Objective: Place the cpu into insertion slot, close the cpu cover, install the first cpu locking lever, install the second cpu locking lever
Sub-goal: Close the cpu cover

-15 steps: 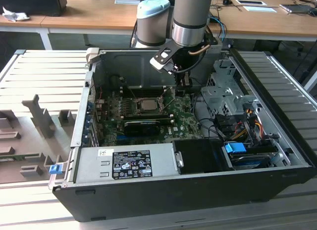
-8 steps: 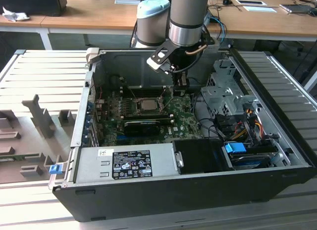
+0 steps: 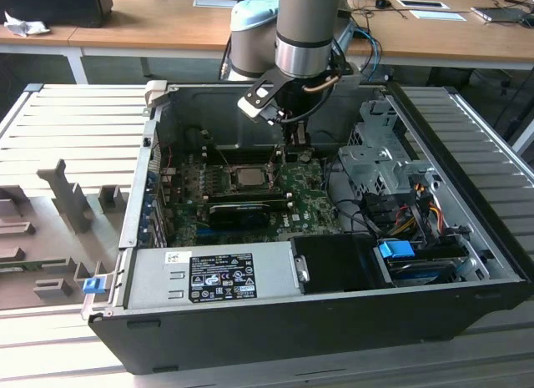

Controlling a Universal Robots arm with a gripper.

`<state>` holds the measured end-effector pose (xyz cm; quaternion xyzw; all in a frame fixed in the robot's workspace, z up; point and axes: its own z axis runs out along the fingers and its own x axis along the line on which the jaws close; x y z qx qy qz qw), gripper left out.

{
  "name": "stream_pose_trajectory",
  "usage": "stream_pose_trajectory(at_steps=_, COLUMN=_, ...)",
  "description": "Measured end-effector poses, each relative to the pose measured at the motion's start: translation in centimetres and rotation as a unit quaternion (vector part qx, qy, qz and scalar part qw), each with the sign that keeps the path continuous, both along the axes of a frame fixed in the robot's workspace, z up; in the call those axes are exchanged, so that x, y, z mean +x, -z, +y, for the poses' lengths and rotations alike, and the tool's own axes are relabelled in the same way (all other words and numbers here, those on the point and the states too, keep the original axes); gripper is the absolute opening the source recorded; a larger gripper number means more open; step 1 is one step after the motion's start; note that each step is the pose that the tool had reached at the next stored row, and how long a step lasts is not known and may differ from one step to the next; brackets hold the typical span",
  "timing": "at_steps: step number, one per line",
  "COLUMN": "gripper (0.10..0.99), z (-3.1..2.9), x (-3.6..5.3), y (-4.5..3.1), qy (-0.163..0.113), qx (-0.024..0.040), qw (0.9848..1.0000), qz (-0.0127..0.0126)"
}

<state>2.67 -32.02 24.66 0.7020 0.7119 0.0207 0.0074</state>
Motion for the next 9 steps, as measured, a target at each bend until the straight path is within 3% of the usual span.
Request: stream_pose_trajectory(at_steps=9, gripper=0.106, z=0.00, x=-1.68, y=0.00, qy=0.000, qx=0.0000, qw=1.0000, qz=0.0000)
